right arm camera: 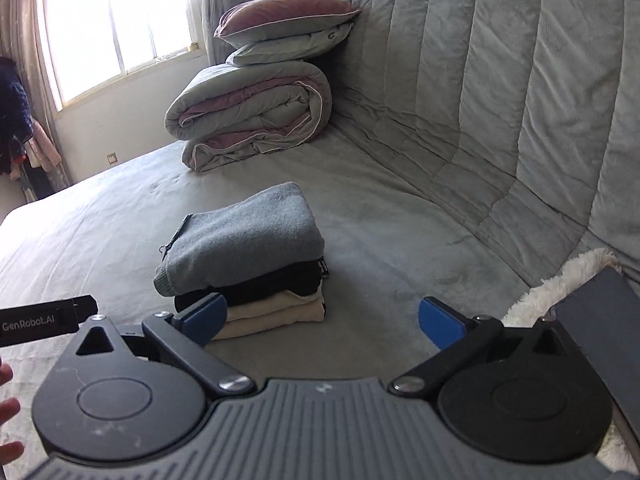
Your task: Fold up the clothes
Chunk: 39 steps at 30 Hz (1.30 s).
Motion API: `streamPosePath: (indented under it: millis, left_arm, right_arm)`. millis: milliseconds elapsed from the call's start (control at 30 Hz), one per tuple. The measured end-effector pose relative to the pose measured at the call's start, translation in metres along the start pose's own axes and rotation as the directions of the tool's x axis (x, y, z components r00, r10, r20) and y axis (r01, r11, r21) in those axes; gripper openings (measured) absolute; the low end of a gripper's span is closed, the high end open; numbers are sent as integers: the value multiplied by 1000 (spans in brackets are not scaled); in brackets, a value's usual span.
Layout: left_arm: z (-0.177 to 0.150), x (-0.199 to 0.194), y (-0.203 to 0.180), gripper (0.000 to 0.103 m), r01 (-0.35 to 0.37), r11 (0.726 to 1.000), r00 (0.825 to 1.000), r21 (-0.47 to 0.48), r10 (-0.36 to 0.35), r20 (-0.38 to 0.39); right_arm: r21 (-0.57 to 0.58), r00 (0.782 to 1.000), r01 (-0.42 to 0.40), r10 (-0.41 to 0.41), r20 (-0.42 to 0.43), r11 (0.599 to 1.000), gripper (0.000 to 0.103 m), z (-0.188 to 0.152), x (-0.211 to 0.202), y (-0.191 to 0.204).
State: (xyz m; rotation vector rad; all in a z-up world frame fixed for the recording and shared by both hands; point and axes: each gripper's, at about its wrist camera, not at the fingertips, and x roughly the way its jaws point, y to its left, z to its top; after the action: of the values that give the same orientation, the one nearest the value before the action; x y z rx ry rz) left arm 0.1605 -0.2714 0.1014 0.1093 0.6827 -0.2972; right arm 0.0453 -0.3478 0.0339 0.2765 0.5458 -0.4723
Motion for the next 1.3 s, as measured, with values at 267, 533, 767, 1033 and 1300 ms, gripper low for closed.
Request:
streamPosePath:
  millis: [267, 533, 767, 1033, 1300]
  left_arm:
    - [-4, 1, -14, 103, 19, 1000, 999, 5, -19, -27]
    - [-9, 3, -25, 102, 21, 999, 999, 28, -20, -42]
    - [-7, 0, -27, 102, 6, 999, 999, 39, -5, -40]
    - [-6, -2, -30, 102, -1, 999, 999, 45, 3, -41]
    - [-4, -8, -32, 102, 0, 998, 999, 56, 2, -38]
  right_arm:
    - [-77, 1000, 4, -4, 1, 997, 103, -8, -13, 5]
    - [-108, 1000, 3, -3, 3, 994, 103, -11, -15, 6]
    - [-113, 1000, 18, -19, -1, 993, 103, -13, -14, 4]
    - [-127, 1000, 24, -23, 8, 992, 103, -14, -16, 6]
    - [-149, 999, 39, -38, 11, 988, 103, -14, -17, 7]
